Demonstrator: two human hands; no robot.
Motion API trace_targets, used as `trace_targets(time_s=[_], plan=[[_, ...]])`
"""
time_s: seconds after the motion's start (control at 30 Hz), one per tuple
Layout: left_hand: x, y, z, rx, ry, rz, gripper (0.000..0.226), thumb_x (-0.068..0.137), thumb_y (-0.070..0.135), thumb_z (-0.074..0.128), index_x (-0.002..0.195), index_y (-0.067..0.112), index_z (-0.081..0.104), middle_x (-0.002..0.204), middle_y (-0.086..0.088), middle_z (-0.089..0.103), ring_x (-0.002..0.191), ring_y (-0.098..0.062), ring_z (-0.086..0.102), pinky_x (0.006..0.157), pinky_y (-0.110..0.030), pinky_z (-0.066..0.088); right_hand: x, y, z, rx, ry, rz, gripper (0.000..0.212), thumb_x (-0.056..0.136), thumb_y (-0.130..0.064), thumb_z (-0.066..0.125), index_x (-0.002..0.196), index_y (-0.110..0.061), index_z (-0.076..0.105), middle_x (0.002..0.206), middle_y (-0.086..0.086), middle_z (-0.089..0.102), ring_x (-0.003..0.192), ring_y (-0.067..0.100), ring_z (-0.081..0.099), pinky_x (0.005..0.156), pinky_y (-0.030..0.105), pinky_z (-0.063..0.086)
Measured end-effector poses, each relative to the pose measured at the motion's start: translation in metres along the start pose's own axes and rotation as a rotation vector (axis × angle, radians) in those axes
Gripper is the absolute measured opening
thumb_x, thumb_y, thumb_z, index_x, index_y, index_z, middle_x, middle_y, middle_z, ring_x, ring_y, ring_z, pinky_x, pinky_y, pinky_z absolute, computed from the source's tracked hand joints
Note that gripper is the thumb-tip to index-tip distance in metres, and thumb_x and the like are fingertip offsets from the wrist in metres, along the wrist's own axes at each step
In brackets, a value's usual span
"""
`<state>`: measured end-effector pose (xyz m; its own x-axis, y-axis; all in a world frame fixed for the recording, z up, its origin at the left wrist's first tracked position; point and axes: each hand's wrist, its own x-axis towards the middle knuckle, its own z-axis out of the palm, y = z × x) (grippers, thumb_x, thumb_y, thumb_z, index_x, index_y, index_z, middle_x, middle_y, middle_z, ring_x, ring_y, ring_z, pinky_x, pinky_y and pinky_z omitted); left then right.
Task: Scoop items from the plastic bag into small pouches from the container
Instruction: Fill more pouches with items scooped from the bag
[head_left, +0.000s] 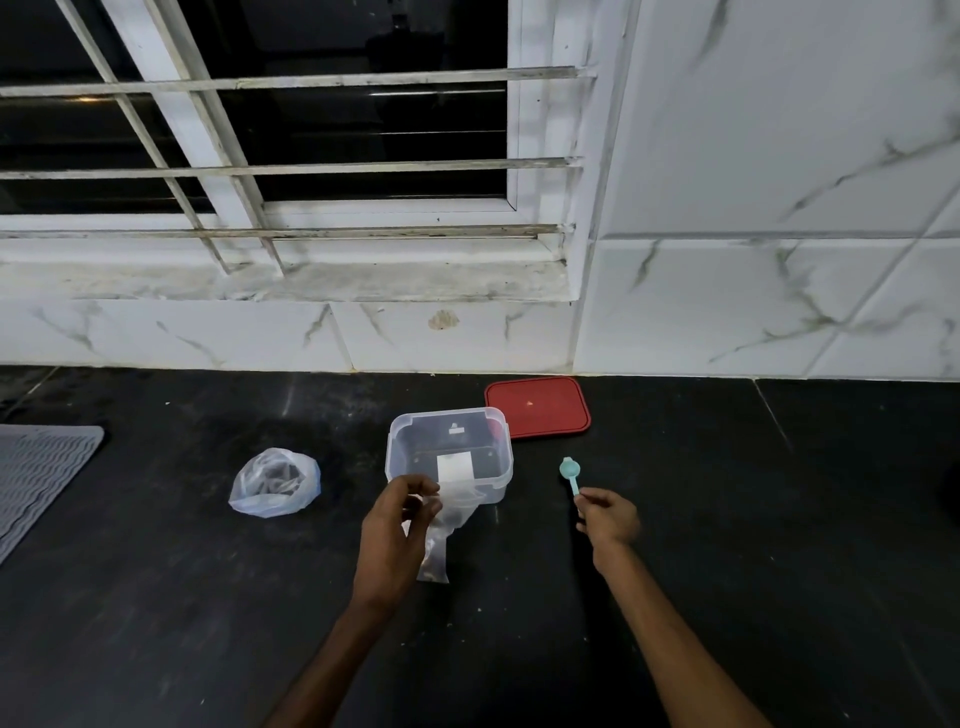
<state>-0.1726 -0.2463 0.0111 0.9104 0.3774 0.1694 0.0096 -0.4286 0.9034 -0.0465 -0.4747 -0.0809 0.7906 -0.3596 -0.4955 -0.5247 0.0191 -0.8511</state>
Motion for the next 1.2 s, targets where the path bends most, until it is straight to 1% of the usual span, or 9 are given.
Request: trace_targets(time_s=[0.1, 0.2, 0.37, 0.47, 0.57, 0.63, 0.77, 1.0, 1.2], plan=[[-0.001, 0.005, 0.002, -0.003, 0.012, 0.003, 0.028, 0.087, 0.003, 0.068, 0.096, 0.029, 0.063, 0.097, 0.016, 0.068, 0.086, -0.01, 0.067, 0.075, -0.019, 0.054, 0.005, 0.008, 0.001, -0.138, 0.012, -0.094, 0.009, 0.083, -0.003, 0.073, 0.092, -0.005, 0.072, 0.083, 0.009, 0.07, 0.061, 0.015, 0.064, 0.054, 0.03, 0.056], [-0.002, 0.01, 0.002, -0.006, 0.018, 0.011, 0.025, 0.088, 0.004, 0.068, 0.096, 0.027, 0.063, 0.098, 0.013, 0.068, 0.083, -0.01, 0.065, 0.071, -0.014, 0.051, 0.006, 0.011, -0.002, -0.316, 0.021, -0.183, 0.005, 0.082, -0.01, 0.074, 0.086, -0.011, 0.072, 0.087, 0.008, 0.073, 0.068, 0.02, 0.068, 0.068, 0.04, 0.06], [-0.003, 0.013, 0.004, -0.053, 0.019, -0.001, 0.022, 0.087, 0.003, 0.069, 0.098, 0.021, 0.063, 0.098, 0.007, 0.068, 0.084, -0.01, 0.065, 0.069, -0.013, 0.051, -0.018, -0.003, -0.009, -0.433, 0.052, -0.415, 0.011, 0.085, -0.02, 0.072, 0.094, -0.021, 0.066, 0.099, -0.002, 0.058, 0.09, 0.02, 0.064, 0.081, 0.038, 0.053], [-0.003, 0.011, 0.004, -0.095, 0.027, -0.023, 0.023, 0.086, 0.004, 0.07, 0.097, 0.022, 0.063, 0.097, 0.008, 0.069, 0.086, -0.011, 0.066, 0.069, -0.015, 0.052, -0.053, -0.026, 0.003, -0.293, -0.24, -0.597, 0.006, 0.088, -0.019, 0.07, 0.093, -0.022, 0.07, 0.095, -0.009, 0.066, 0.089, 0.006, 0.063, 0.082, 0.023, 0.052], [-0.002, 0.006, 0.001, -0.118, 0.008, -0.011, 0.026, 0.085, 0.003, 0.071, 0.098, 0.023, 0.062, 0.096, 0.01, 0.07, 0.085, -0.013, 0.066, 0.069, -0.017, 0.052, -0.094, -0.046, 0.018, -0.241, -0.576, -0.731, 0.014, 0.088, -0.022, 0.071, 0.102, -0.019, 0.071, 0.102, -0.007, 0.068, 0.092, 0.005, 0.062, 0.081, 0.014, 0.05], [0.0, 0.002, -0.004, -0.13, -0.008, -0.01, 0.026, 0.085, 0.002, 0.071, 0.099, 0.023, 0.062, 0.096, 0.012, 0.069, 0.086, -0.013, 0.067, 0.07, -0.022, 0.054, -0.11, -0.051, 0.029, -0.297, -0.653, -0.809, 0.018, 0.085, -0.023, 0.074, 0.103, -0.021, 0.071, 0.104, -0.008, 0.066, 0.093, 0.006, 0.06, 0.08, 0.013, 0.048], [0.004, -0.004, -0.018, -0.162, -0.011, -0.018, 0.029, 0.084, 0.001, 0.07, 0.098, 0.026, 0.063, 0.095, 0.009, 0.069, 0.084, -0.015, 0.066, 0.071, -0.035, 0.056, -0.123, -0.047, 0.043, -0.352, -0.606, -0.894, 0.009, 0.082, -0.019, 0.076, 0.09, -0.017, 0.073, 0.09, -0.005, 0.068, 0.086, 0.006, 0.06, 0.075, 0.012, 0.045], [0.015, -0.034, -0.054, -0.171, -0.142, -0.097, 0.018, 0.089, 0.016, 0.069, 0.106, 0.018, 0.065, 0.101, -0.001, 0.069, 0.093, -0.018, 0.069, 0.077, -0.034, 0.059, -0.147, -0.042, 0.075, -0.35, -0.554, -0.894, 0.003, 0.084, -0.012, 0.073, 0.085, -0.011, 0.07, 0.085, -0.005, 0.065, 0.083, 0.006, 0.061, 0.071, 0.013, 0.048], [0.021, -0.043, -0.086, -0.368, -0.321, -0.147, 0.024, 0.086, 0.005, 0.07, 0.109, 0.005, 0.063, 0.102, -0.012, 0.074, 0.097, -0.026, 0.072, 0.082, -0.039, 0.059, -0.164, -0.047, 0.101, -0.319, -0.504, -0.877, 0.013, 0.083, -0.014, 0.074, 0.08, -0.025, 0.068, 0.082, -0.011, 0.065, 0.084, 0.008, 0.06, 0.077, 0.024, 0.051]])
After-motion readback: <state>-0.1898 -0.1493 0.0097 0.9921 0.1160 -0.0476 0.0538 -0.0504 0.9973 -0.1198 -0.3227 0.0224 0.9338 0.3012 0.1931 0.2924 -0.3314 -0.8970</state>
